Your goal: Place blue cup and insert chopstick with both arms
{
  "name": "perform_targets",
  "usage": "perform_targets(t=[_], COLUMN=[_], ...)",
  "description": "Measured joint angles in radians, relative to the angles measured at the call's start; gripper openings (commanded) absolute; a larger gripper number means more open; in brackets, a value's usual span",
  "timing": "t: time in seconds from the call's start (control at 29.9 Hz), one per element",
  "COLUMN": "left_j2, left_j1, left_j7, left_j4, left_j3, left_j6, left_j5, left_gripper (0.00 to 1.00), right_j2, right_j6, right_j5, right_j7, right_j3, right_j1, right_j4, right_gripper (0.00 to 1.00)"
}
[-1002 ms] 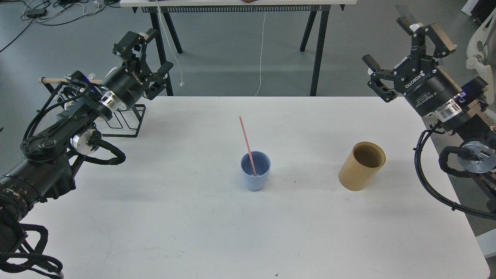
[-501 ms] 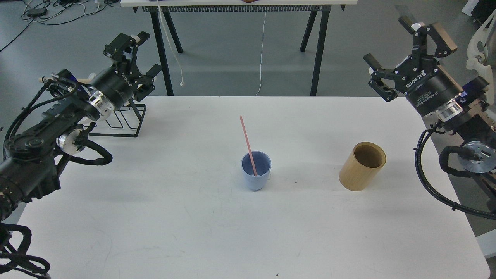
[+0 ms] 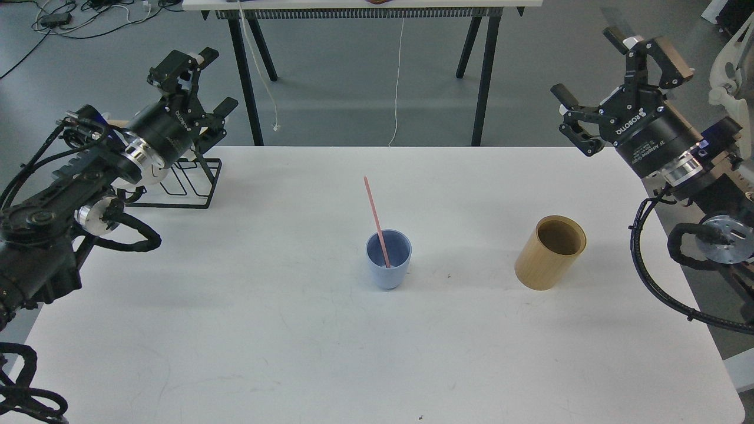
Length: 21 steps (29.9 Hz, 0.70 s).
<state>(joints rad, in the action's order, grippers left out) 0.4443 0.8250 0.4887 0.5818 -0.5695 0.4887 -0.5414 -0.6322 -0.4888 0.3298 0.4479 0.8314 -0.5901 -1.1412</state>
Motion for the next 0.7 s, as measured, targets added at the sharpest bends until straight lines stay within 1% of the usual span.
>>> perform_targets(t=[0.6, 0.7], left_j2=[0.004, 0.004], left_j1=[0.005, 0.005], left_j7=[0.000, 0.000], left_j4=[-0.001, -0.001], left_j3=[-0.028, -0.029], left_j6=[0.000, 0.000], left_j5=[0.011, 0.011], left_gripper=[1.00, 1.00], right_j2=[0.000, 0.001], right_j6=[0.000, 0.000], right_j5=[0.000, 0.000], right_j7=[0.000, 0.017], right_j3=[-0.003, 0.011], right_j1=[-0.008, -0.008], right_j4=[0.001, -0.003], right_gripper=[0.99, 0.99])
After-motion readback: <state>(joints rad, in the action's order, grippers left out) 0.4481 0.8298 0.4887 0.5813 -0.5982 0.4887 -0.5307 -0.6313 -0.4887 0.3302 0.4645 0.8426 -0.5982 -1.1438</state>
